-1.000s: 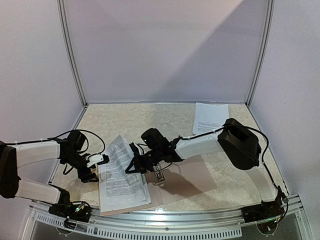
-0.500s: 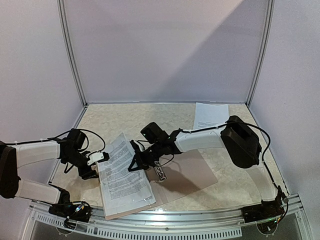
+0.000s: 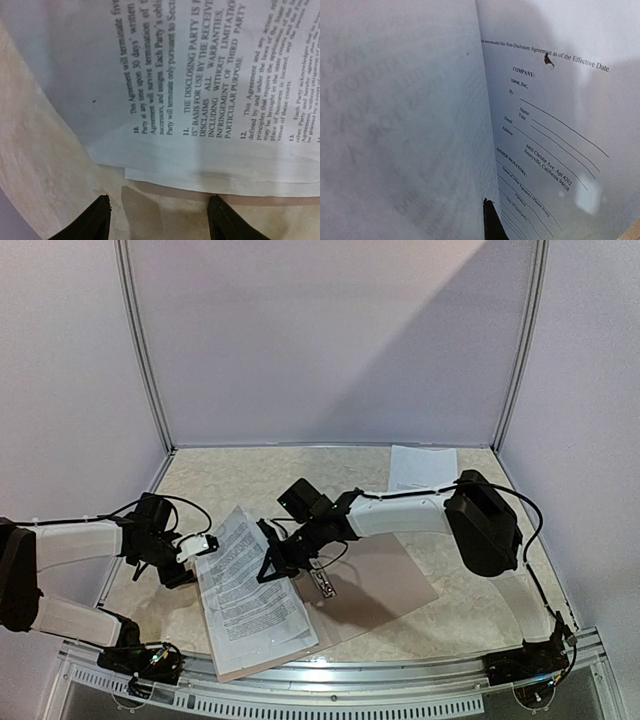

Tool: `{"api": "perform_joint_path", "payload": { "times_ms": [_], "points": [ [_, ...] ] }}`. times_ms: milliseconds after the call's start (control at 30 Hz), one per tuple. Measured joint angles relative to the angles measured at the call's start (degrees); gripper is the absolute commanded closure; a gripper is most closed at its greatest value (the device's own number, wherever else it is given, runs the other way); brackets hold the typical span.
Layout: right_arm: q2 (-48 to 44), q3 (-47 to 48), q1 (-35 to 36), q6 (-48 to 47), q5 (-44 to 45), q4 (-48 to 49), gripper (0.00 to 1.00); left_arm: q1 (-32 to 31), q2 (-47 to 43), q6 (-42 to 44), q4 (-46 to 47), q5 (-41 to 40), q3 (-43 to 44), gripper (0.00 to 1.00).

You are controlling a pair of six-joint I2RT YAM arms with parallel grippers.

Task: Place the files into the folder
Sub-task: Insert the folder to form pockets on the folder.

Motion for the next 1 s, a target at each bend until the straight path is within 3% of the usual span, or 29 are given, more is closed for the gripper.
{"api": "perform_joint_path", "payload": {
  "times_ms": [333,500,667,767,1000],
  "points": [
    [3.28,-1.25,0.15,2.56,-2.97,2.6,1.0,0.0,0.09,0.07,2.89,-1.64,-0.87,0.33],
    [3.82,-1.25,0.17,3.23,-2.67,3.06,0.79,0.0,0.46,0.15,4.17,-2.78,-0.94,0.33],
    [3.82,-1.25,0.15,2.54,0.04,2.97,0.66,0.07,0.37,0.52,4.55,-3.85,-0.94,0.33],
    [3.26,-1.2,0.28,1.33,2.03,3.04,0.69,0.33,-0.11,1.16,4.48,-4.52,-0.85,0.33],
    [2.97,-1.22,0.11,-1.25,5.46,2.45,0.96,1.55,-0.31,2.01,4.37,-6.73,-0.92,0.33]
  ]
}}
